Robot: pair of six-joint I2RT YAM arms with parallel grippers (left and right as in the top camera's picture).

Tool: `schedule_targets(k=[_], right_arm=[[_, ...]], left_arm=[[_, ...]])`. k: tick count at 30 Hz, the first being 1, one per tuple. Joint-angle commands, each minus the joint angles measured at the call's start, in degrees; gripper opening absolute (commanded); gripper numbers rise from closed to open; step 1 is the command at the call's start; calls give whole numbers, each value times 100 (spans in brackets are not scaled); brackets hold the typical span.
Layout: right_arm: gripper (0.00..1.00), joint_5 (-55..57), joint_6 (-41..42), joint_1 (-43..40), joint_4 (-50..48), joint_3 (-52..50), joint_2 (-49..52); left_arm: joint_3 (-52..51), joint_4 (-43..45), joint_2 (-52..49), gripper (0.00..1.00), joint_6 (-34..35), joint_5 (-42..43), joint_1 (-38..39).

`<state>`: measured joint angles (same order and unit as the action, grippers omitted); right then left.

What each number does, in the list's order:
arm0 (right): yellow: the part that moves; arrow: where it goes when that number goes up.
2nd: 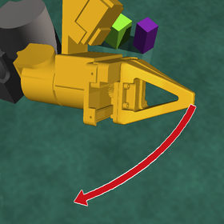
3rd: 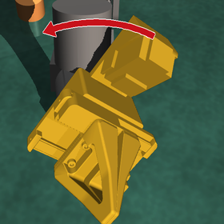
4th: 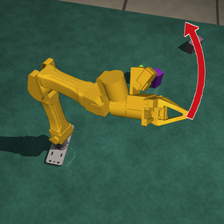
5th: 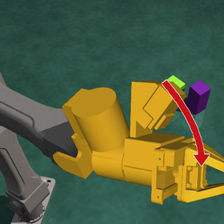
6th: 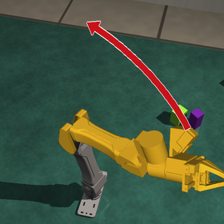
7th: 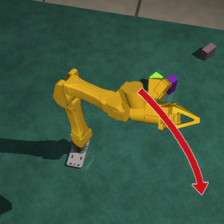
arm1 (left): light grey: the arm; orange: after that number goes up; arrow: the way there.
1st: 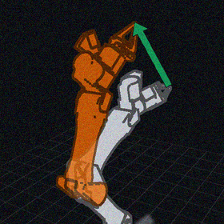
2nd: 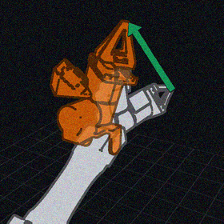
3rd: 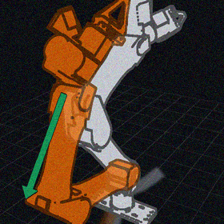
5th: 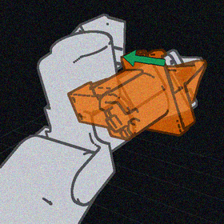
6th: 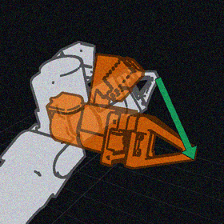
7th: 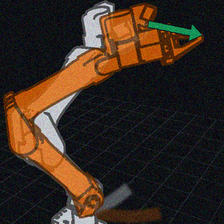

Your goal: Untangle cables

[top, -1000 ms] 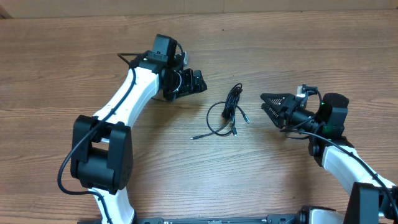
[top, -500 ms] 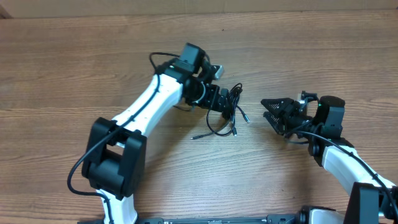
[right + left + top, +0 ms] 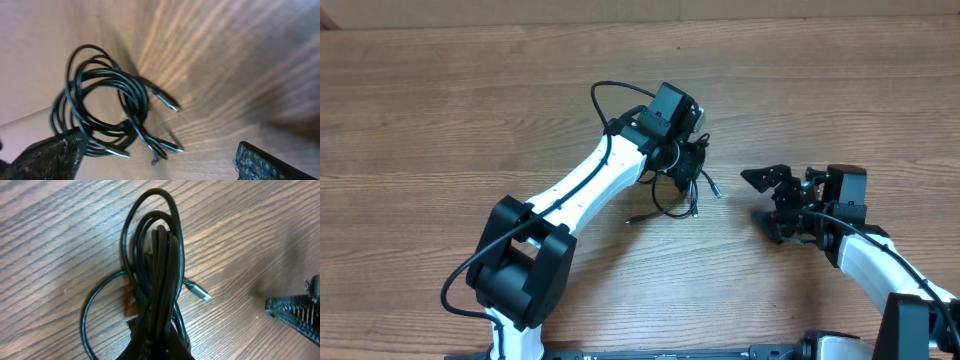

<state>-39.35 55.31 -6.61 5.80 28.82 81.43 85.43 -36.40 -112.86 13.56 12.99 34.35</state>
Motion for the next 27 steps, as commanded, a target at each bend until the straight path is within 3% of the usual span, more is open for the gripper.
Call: schedule_targets(k=[1,8,20,24,25,27], right_arm=[[100,96,-33,24,109,42,-74],[100,98,-33,24,208,42,-74],[100,98,-33,24,208,42,-74],[100,35,4,24,-55,42,-74],[99,-96,7,24,-157,42,-74],[77,-479,7,24,-420,42,-74]], left_arm=[[9,-120,7,4,4,-122,-61],[111,-595,15,4,-809,1394,-227],[525,-1687,15,4,-2153,3108,-728],[529,-1991,15,4,-3250,3901,-975],[529,-2022,15,4,-3425,3934,-1054],[529,-2031,15,4,-3595,3866,-1202]])
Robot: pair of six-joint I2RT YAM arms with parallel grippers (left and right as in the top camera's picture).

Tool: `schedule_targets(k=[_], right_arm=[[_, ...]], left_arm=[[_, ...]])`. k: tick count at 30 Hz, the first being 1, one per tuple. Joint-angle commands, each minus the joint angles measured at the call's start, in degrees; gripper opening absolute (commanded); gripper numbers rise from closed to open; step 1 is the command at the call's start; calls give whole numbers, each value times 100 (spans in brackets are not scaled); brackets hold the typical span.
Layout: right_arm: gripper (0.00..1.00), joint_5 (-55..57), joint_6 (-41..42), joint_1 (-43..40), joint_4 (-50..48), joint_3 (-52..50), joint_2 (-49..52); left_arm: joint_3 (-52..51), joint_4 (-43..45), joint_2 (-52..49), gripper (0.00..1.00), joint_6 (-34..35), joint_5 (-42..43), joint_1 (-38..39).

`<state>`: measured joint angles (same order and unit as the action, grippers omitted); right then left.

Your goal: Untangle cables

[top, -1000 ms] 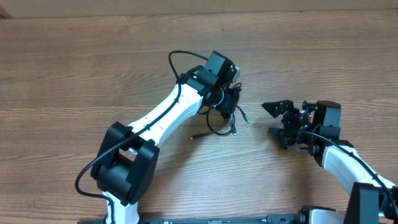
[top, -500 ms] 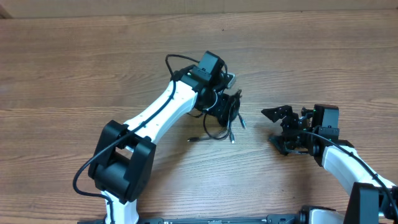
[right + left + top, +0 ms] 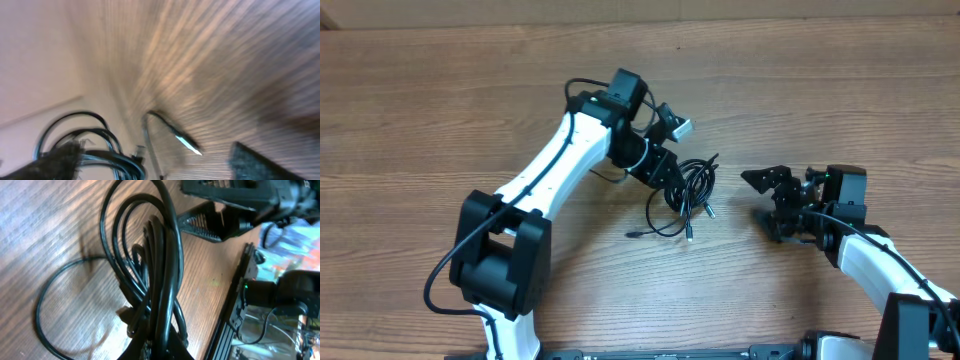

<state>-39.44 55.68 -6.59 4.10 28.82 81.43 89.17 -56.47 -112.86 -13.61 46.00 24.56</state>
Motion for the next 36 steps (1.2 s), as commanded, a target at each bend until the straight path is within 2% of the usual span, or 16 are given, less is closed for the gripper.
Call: schedule_targets(k=[1,2,5,9,14,18,24,32,36], right_arm=[[70,-730,-28,22,-424,42,-74],[64,-1108,-24,22,-682,42,-74],[57,-2100,61,24,-1558,42,-74],[56,-2312,452,155,-2181,42,-74],[58,-1827,608,691,-2339,42,-74],[55,-1213,763,1187,-2337,42,-74],[38,-404,1665,1534,-2389,42,-74],[32,245,1829,1779,-2629,42,-72],[14,719,1832,1915,-2433,42,-72]], left_arm=[[155,-24,15,4,-946,498,-284],[155,-22,15,4,-1043,420,-345],[155,-4,15,4,-1370,398,-470],[155,138,15,4,-1412,450,-468],[155,184,15,4,-1434,457,-361],[155,184,15,4,-1427,444,-275],[155,59,15,4,-1414,444,-188],[155,22,15,4,-1405,442,85],[155,2,15,4,-1401,459,140]])
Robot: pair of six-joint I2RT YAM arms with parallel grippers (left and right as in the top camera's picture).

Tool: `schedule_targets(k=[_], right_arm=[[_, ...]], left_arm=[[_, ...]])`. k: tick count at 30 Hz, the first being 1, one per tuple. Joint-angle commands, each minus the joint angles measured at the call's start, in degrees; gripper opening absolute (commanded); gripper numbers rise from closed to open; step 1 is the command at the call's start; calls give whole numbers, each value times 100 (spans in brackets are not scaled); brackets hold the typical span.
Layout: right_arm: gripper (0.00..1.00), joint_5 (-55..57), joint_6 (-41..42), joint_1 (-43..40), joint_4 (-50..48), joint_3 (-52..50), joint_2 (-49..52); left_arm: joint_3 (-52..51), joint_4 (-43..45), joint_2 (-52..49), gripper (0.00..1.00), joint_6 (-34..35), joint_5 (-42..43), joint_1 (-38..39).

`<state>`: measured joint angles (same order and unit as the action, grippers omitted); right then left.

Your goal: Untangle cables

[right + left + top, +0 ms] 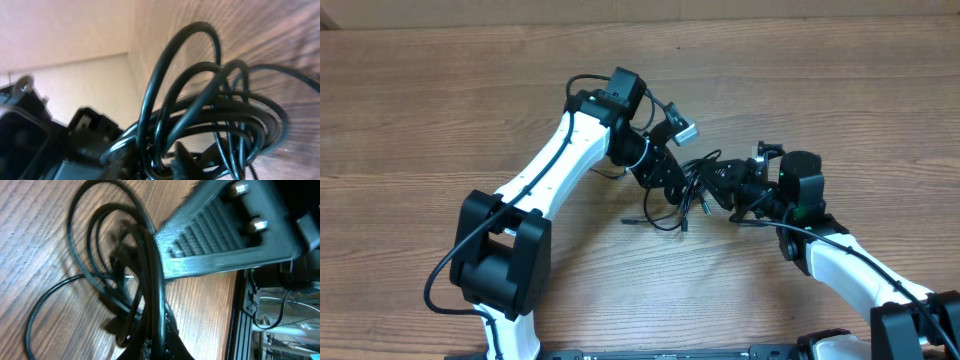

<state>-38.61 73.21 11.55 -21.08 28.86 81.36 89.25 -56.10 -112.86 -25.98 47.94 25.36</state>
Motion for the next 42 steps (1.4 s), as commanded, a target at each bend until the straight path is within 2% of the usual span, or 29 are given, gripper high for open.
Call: schedule_targets(k=[1,5,9,13,18,20,22,26,29,33,37,42], right_arm=[[10,811,79,120,216,37,-66],[7,1032,96,129,350,37,-66],[13,984,98,136,111,37,-66],[16,903,96,232,-31,37,-66],[20,1110,92,485,15,37,-20],[19,1167,92,566,0,37,-20],[11,1163,4,614,-57,37,-20],[6,1121,-254,684,-162,37,-20],[4,1051,-647,756,-219,37,-20],[4,1207,-1471,772,216,37,-20],[4,1902,-2105,702,1152,37,-26],[4,1934,-2559,498,1606,46,-83]], left_arm=[[146,-61,15,4,-166,330,57],[146,-111,15,4,-240,866,17],[146,-98,15,4,-590,1637,17],[146,-66,15,4,-601,1681,63],[146,111,15,4,-627,2188,66],[146,221,15,4,-625,2455,61],[146,304,15,4,-625,2664,46],[146,533,15,4,-621,3106,-13],[146,603,15,4,-614,3112,-81],[146,608,15,4,-516,3110,-372],[146,627,15,4,-201,3060,-922],[146,734,15,4,378,2496,-1700]])
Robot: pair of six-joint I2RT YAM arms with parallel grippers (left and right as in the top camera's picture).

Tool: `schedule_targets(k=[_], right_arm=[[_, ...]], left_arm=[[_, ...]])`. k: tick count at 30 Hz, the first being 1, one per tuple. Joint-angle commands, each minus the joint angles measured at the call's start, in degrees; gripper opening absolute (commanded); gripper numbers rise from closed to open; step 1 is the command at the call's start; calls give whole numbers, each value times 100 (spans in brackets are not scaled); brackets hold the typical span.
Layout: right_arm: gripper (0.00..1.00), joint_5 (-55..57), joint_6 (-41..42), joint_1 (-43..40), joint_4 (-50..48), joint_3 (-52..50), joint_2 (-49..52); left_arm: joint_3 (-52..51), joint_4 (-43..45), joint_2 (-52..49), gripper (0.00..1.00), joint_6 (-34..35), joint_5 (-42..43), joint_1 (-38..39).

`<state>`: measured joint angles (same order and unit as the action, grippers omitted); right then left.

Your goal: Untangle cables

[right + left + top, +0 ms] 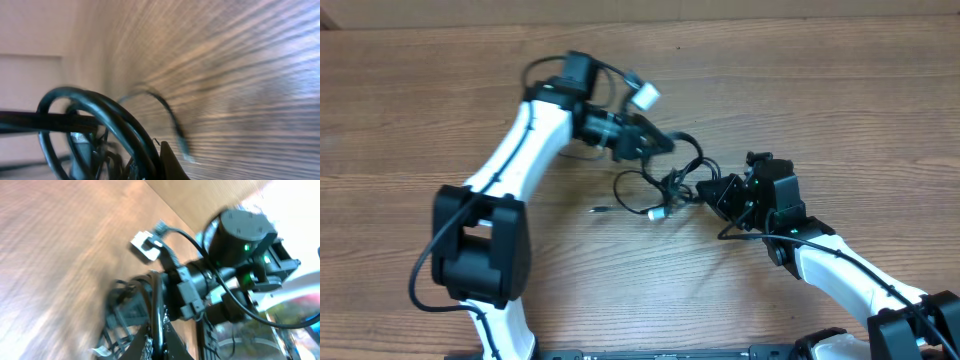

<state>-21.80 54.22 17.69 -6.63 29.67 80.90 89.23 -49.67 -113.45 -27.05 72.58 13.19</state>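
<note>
A bundle of black cables [665, 185] is stretched between the two arms over the middle of the wooden table. My left gripper [658, 143] is shut on a black cable strand [157, 315] at the bundle's upper left. My right gripper [710, 193] is shut on thick black loops [120, 130] at the bundle's right side. A loose connector end [600, 209] lies on the wood to the left of the bundle, another plug [658, 212] hangs below it. In the left wrist view the right arm's wrist [240, 245] looms close behind the cable.
The wooden table [840, 90] fills the overhead view, its far edge along the top. A white tag [644, 96] sticks out from the left arm's wrist. Rails of the robot base [670, 354] run along the front edge.
My left gripper has moved up and to the left with its strand, pulling the bundle out longer. My right gripper stays shut on the loops and sits slightly lower and left.
At first my left gripper held the bunched cables at mid-table while my right gripper stood open far to the right. Then the left arm had swung left with the bundle. Later my right gripper had come in and shut on the loops. Now the arms stretch the bundle between them.
</note>
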Motion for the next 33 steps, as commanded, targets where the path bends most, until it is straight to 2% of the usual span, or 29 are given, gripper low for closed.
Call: schedule_targets(k=[1,6,15,19,23,25,26,27,31,33], right_arm=[[4,245,-680,-138,205,-33,-70],[4,50,-678,-319,415,-28,-516],[4,-1287,-984,-887,509,-28,-1768],[4,-1283,-997,-1202,739,-28,-2201],[4,-1279,-970,-1335,758,-28,-2286],[5,-1283,-970,-1331,774,-28,-2258],[7,-1274,-973,-1331,804,-28,-2245],[7,-1237,-970,-1331,857,-28,-2227],[9,-979,-975,-1333,1093,-28,-2212],[9,-887,-977,-1333,1204,-28,-2212]], left_arm=[[149,101,74,4,549,-83,-546],[149,179,72,4,1368,-1447,-850],[149,667,72,4,4489,-5180,-811],[149,662,72,4,5635,-6124,-817],[149,664,72,4,5796,-5455,-785],[149,704,72,4,5512,-4590,-717],[149,772,72,4,5165,-3978,-682],[149,870,72,4,4559,-2975,-636],[146,994,72,4,2592,157,-483],[149,988,72,4,1921,1158,-439]])
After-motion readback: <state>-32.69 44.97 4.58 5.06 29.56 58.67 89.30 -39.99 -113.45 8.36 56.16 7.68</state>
